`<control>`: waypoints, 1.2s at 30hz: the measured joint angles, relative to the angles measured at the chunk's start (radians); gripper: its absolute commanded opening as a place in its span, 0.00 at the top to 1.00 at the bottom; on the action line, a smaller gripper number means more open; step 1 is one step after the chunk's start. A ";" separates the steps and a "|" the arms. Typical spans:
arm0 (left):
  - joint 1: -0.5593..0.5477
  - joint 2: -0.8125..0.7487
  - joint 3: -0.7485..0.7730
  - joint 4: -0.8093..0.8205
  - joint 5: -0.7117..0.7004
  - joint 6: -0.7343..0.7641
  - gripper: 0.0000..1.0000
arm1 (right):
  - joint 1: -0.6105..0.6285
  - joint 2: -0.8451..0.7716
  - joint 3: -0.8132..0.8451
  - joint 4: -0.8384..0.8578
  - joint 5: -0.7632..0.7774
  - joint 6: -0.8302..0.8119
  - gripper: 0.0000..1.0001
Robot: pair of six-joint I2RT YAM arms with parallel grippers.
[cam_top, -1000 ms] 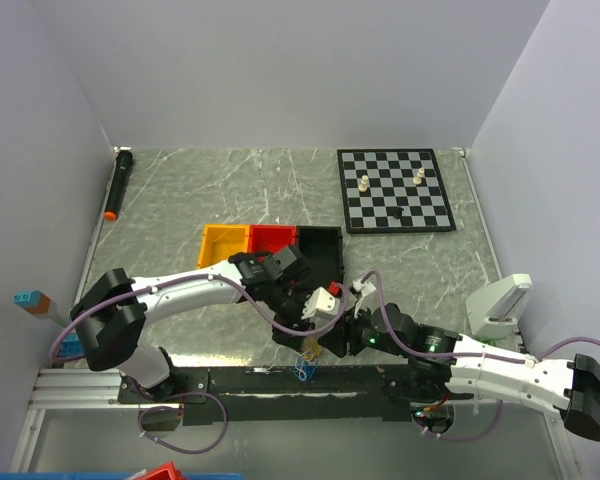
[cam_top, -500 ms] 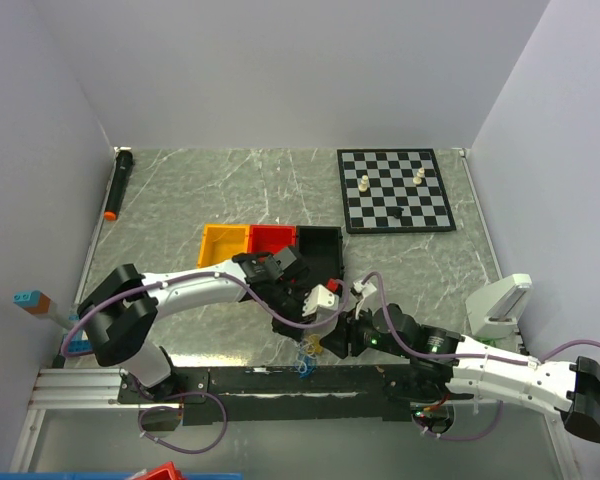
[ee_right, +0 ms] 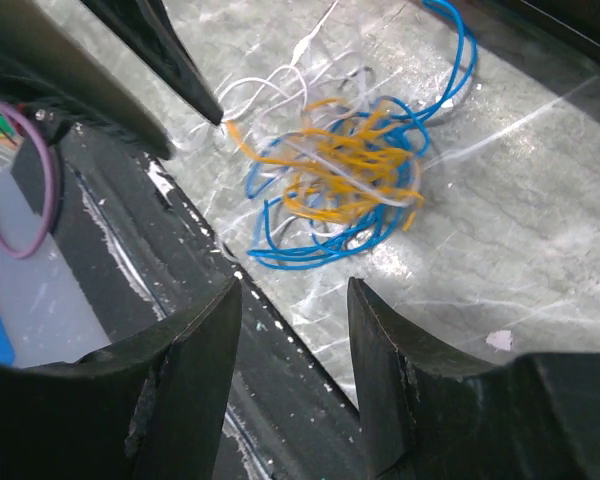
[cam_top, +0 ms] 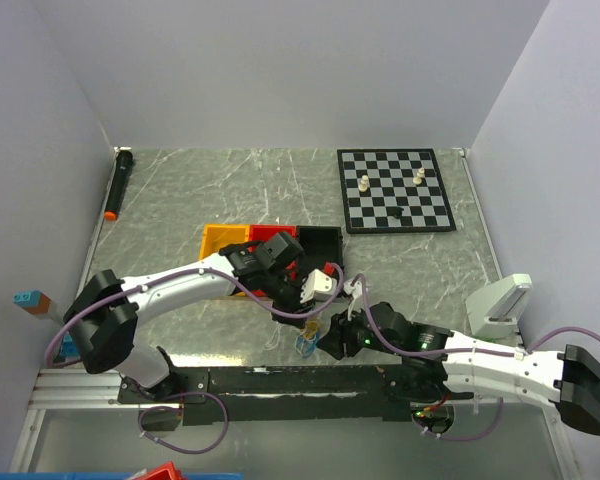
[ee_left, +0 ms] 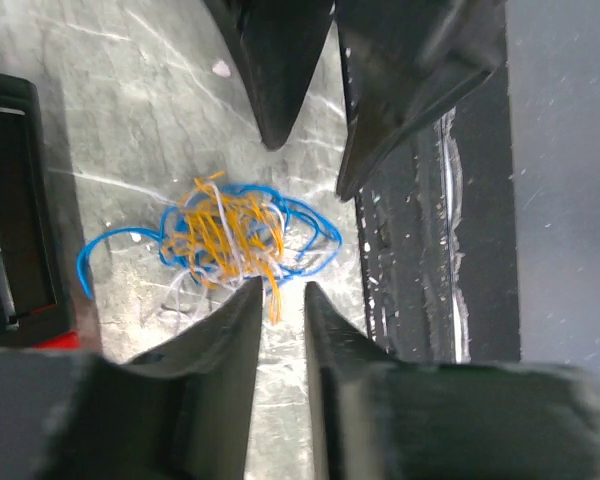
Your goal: Untangle the cables
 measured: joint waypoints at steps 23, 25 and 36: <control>0.016 -0.052 -0.130 0.069 -0.164 0.010 0.55 | 0.000 0.067 0.022 0.057 0.117 -0.017 0.44; 0.021 -0.036 -0.130 0.092 -0.194 0.008 0.57 | 0.000 0.067 0.022 0.059 0.117 -0.017 0.44; 0.035 0.047 -0.075 0.010 -0.134 0.090 0.51 | 0.000 0.043 0.021 0.063 0.117 -0.013 0.44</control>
